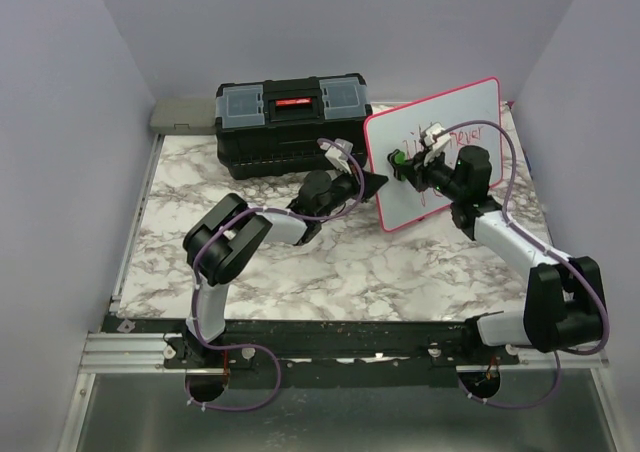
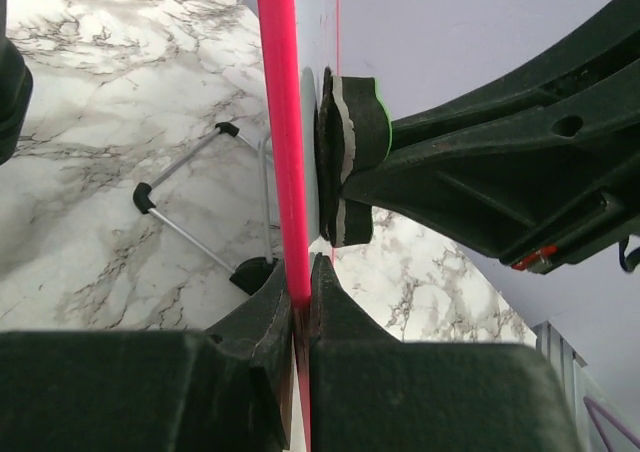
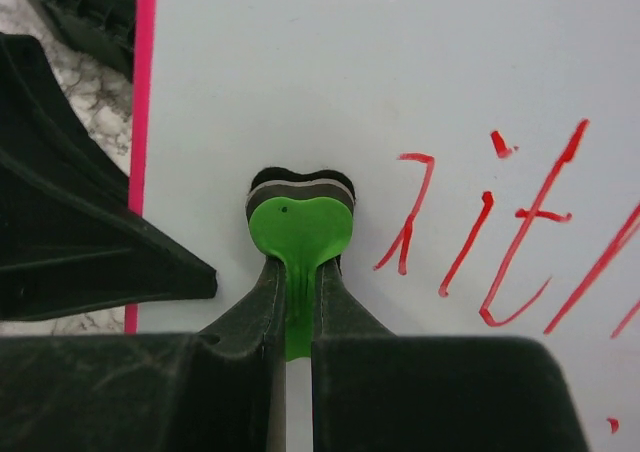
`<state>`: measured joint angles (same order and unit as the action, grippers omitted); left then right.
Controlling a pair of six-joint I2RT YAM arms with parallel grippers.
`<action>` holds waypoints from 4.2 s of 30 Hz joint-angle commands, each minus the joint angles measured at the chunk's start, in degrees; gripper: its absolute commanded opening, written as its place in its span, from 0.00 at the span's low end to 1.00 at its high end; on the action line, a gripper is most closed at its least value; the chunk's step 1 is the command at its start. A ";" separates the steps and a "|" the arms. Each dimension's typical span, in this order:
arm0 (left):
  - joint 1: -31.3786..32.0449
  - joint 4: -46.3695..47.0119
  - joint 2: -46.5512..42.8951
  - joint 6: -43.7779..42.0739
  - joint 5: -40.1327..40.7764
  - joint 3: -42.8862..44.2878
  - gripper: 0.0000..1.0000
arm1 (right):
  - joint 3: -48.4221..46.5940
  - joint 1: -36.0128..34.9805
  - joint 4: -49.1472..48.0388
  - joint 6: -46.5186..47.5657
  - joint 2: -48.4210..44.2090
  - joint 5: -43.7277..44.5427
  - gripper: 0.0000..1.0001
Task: Erase the whiteboard
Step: Erase the whiteboard at the whiteboard stand.
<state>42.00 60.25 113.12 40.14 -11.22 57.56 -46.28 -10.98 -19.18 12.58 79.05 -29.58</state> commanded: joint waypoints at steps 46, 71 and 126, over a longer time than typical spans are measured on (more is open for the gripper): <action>2.17 -4.52 0.15 -3.51 -6.45 2.64 0.00 | -1.33 1.14 8.75 6.03 -0.60 -18.83 0.01; 2.65 -3.82 0.96 -3.86 -6.45 2.59 0.00 | -2.46 1.18 11.41 7.67 -0.97 -5.56 0.01; 2.62 -4.79 -1.24 -5.78 -7.67 2.82 0.00 | -5.39 4.58 13.74 3.85 4.24 -7.46 0.01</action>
<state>43.11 54.22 113.58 38.96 -13.37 60.40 -46.81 -7.01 -18.85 8.14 80.03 -20.05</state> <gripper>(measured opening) 0.037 0.085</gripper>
